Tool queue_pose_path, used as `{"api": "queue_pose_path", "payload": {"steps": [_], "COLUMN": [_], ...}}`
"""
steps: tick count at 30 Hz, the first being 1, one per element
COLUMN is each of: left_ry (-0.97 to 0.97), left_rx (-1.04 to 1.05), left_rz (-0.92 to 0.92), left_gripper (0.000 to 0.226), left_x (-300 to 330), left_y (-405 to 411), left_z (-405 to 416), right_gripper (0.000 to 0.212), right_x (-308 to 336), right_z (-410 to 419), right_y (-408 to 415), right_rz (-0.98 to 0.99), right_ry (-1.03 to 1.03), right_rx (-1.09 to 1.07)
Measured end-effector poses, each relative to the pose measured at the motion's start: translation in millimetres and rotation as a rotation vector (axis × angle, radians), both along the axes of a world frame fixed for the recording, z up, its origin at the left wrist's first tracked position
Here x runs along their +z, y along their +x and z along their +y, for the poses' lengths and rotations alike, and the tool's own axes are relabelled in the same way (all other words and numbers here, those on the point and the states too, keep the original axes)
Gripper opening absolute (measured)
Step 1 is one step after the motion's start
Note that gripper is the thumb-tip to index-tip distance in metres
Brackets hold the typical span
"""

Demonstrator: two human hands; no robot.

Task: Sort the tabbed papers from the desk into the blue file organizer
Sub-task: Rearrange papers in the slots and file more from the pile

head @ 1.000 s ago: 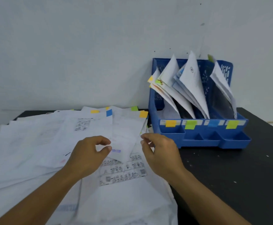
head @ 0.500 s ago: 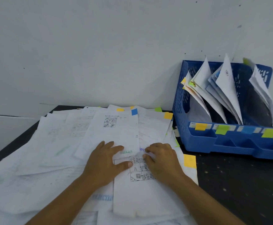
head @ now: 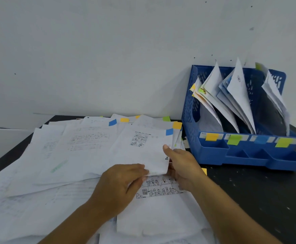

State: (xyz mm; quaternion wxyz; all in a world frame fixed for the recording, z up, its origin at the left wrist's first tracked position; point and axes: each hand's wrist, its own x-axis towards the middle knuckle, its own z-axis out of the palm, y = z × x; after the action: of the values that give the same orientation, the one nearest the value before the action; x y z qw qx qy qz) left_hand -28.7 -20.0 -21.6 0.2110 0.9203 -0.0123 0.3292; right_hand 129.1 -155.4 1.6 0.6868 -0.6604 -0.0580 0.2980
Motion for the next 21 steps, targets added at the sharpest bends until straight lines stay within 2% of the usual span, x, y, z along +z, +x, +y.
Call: {"api": "queue_pose_path", "payload": {"steps": [2, 5, 8, 10, 13, 15, 17, 19, 21], "left_ry": [-0.011, -0.190, -0.352, -0.489, -0.790, -1.030, -1.205, -1.280, -1.240], "left_rx": [-0.002, 0.114, 0.301, 0.397, 0.426, 0.377, 0.250, 0.104, 0.049], "left_rz": [0.092, 0.193, 0.236, 0.305, 0.348, 0.302, 0.280, 0.245, 0.221], "left_gripper": [0.041, 0.069, 0.065, 0.075, 0.081, 0.074, 0.050, 0.031, 0.026], "left_x": [4, 15, 33, 47, 64, 72, 77, 82, 88], "left_y": [-3, -5, 2, 10, 24, 32, 38, 43, 47], "left_z": [-5, -7, 5, 16, 30, 37, 43, 41, 34], "right_gripper": [0.021, 0.019, 0.021, 0.022, 0.025, 0.025, 0.024, 0.022, 0.018], "right_x": [-1, 4, 16, 24, 36, 45, 54, 62, 71], "right_z": [-4, -11, -21, -29, -41, -50, -60, -71, -81], "right_y": [0, 3, 5, 3, 1, 1, 0, 1, 2], "right_rz": [-0.017, -0.071, -0.121, -0.135, -0.165, -0.185, -0.203, -0.226, -0.272], "right_ry": [-0.002, -0.001, 0.005, 0.020, 0.044, 0.062, 0.071, 0.063, 0.044], "right_rx": [0.017, 0.067, 0.111, 0.152, 0.210, 0.238, 0.260, 0.253, 0.199]}}
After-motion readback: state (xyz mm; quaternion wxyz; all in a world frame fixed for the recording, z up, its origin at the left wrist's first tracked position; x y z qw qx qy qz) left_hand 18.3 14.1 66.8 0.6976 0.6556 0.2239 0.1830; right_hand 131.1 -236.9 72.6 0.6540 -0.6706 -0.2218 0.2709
